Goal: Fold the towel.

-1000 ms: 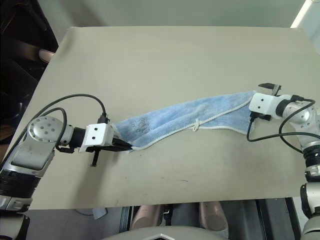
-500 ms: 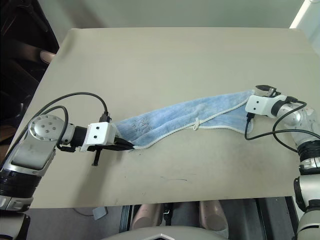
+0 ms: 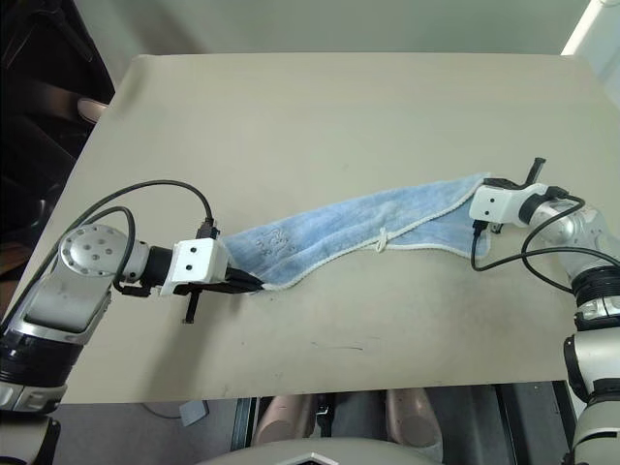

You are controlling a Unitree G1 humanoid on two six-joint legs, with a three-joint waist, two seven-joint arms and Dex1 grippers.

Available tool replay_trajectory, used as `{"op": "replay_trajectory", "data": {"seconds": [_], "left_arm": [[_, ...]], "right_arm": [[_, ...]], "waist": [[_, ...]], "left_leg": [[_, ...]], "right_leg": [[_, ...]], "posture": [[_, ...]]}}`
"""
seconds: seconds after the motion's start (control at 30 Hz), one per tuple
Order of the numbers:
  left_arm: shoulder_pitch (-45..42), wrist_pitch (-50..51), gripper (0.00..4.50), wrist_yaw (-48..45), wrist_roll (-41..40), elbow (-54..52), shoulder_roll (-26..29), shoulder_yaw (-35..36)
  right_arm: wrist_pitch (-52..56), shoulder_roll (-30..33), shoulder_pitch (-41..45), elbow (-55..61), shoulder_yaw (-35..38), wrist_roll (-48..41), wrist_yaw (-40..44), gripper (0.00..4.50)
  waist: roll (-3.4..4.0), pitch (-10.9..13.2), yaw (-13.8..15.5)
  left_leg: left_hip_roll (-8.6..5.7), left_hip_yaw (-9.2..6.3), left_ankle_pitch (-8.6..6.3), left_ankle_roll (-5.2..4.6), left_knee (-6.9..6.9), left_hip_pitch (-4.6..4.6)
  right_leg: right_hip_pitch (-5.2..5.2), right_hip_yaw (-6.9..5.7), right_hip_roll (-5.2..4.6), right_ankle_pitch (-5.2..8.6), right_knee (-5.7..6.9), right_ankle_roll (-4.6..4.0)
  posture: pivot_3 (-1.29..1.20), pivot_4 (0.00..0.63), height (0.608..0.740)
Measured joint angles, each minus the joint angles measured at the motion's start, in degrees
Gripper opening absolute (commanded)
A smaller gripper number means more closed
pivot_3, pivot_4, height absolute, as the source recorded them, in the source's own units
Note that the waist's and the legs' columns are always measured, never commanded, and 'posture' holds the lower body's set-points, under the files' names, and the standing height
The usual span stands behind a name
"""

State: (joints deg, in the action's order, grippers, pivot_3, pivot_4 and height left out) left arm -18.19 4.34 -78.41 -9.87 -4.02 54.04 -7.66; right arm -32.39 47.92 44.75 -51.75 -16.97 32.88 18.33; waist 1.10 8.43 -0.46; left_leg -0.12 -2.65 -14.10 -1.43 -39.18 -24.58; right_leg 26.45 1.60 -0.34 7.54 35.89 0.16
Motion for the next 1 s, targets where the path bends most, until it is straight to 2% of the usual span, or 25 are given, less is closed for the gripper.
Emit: {"op": "replay_trajectory", "data": {"seconds": [0.2, 0.3, 0.4, 0.77, 0.87, 0.97, 1.0], "left_arm": [[0.8, 0.0, 0.0, 0.3, 0.0, -0.3, 0.0, 0.0], [0.9, 0.0, 0.0, 0.3, 0.0, -0.5, 0.0, 0.0], [0.9, 0.0, 0.0, 0.3, 0.0, -0.5, 0.0, 0.0], [1.2, -0.2, 0.0, 0.3, 0.0, -0.5, 0.0, 0.0], [1.2, -0.2, 0.0, 0.3, 0.0, -0.5, 0.0, 0.0], [1.3, -0.2, 0.0, 0.4, 0.0, -0.5, 0.0, 0.0], [1.5, -0.2, 0.0, 0.4, 0.0, -0.5, 0.0, 0.0]], "right_arm": [[-0.5, 0.0, 0.0, -0.5, -0.2, 0.2, -0.6, 0.02], [-0.8, 0.0, 0.0, -0.8, -0.4, 0.2, -0.5, 0.61], [-1.1, 0.0, 0.2, -1.2, -2.0, 2.4, -2.0, 1.58], [-2.1, -0.2, 3.9, -5.9, -5.7, 8.6, -9.5, 1.58], [-2.1, -0.9, 4.9, -7.4, -6.8, 10.1, -11.0, 1.06], [-2.4, -1.2, 5.6, -8.1, -6.9, 10.2, -11.4, 0.12], [-2.5, -1.2, 5.7, -8.2, -6.9, 10.2, -11.4, 0.05]], "waist": [[0.0, 0.0, 0.0], [0.0, 0.0, 0.0], [0.0, 0.0, 0.0], [0.0, 0.0, 0.0], [0.01, 0.0, 0.0], [0.01, 0.0, 0.0], [0.01, 0.0, 0.0]], "left_leg": [[0.0, 0.0, 0.0, 0.0, 0.01, 0.0], [0.0, 0.0, 0.0, 0.0, 0.0, 0.0], [0.01, 0.0, 0.0, 0.0, 0.01, 0.01], [0.01, 0.0, 0.0, 0.0, 0.02, 0.02], [0.01, 0.0, 0.0, 0.0, 0.03, 0.02], [0.01, -0.01, 0.0, 0.0, 0.04, 0.02], [0.01, 0.0, 0.0, 0.0, 0.03, 0.02]], "right_leg": [[0.0, 0.0, 0.0, 0.01, 0.0, -0.01], [0.0, 0.0, 0.0, 0.01, 0.0, -0.01], [0.0, 0.0, 0.0, 0.0, 0.0, -0.01], [0.0, -0.01, 0.0, 0.0, 0.0, -0.01], [0.0, -0.01, 0.0, 0.0, 0.01, -0.01], [0.0, -0.01, 0.0, 0.0, 0.0, -0.01], [0.0, -0.01, -0.01, 0.01, 0.0, -0.01]], "posture": [[0.0, 0.15, 0.735], [0.0, 0.15, 0.735], [0.0, 0.15, 0.735], [0.0, 0.15, 0.735], [0.0, 0.15, 0.735], [0.0, 0.15, 0.735], [0.0, 0.15, 0.735]]}}
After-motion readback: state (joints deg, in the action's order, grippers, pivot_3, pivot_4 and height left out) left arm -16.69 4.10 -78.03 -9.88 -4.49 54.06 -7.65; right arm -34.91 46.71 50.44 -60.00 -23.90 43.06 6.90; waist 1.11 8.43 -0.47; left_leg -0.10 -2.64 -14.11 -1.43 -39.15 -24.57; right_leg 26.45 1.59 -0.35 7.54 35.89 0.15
